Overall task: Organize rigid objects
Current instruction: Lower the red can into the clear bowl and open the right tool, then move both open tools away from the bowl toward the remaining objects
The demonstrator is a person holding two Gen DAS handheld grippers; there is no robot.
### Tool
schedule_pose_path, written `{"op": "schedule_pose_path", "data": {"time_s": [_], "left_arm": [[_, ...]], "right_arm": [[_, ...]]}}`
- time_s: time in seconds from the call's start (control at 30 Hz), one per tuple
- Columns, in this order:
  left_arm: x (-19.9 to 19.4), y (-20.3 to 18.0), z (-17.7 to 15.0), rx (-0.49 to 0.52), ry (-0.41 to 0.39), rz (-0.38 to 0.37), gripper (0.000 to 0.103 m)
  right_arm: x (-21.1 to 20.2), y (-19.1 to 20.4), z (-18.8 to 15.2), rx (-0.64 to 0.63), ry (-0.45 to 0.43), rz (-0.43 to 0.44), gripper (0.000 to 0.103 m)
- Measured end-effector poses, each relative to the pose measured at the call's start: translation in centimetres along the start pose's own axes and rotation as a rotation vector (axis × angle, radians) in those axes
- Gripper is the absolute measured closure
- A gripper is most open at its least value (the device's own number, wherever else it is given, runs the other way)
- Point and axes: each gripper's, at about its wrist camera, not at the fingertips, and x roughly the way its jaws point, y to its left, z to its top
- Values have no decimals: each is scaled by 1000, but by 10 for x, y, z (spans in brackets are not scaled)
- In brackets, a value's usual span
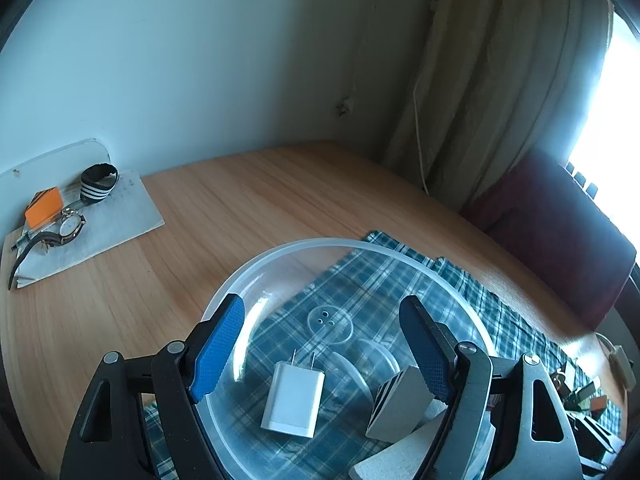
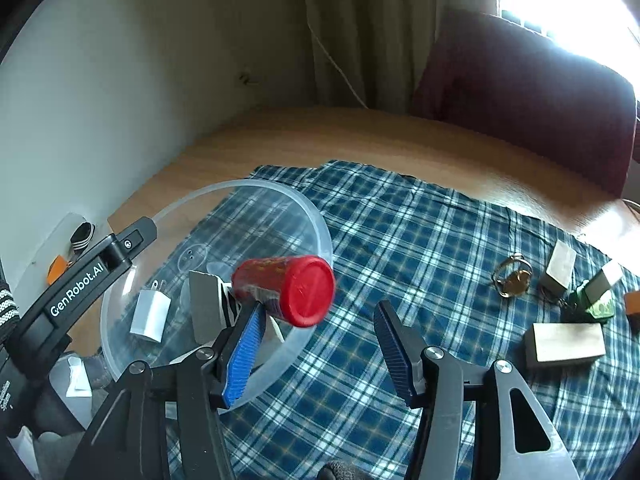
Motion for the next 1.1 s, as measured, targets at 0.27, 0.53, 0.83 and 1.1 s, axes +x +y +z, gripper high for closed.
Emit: {"op": "schedule_pose_path", "data": {"time_s": [0.27,0.53,0.83,1.1], "left_arm": [[1,-1,-1,1,3,1,22],[3,0,-1,-4,15,-4,22],[2,0,-2,-4,19,-6,22],[3,0,-2,-5,21,-6,22]], "right_arm": [[-5,-6,-3,23,-2,1,42],[-15,-14,2,53,-34,-10,40],[-27,-28,6,95,-75,-41,39],[-15,-25,9,61,-46,-45,34]]}}
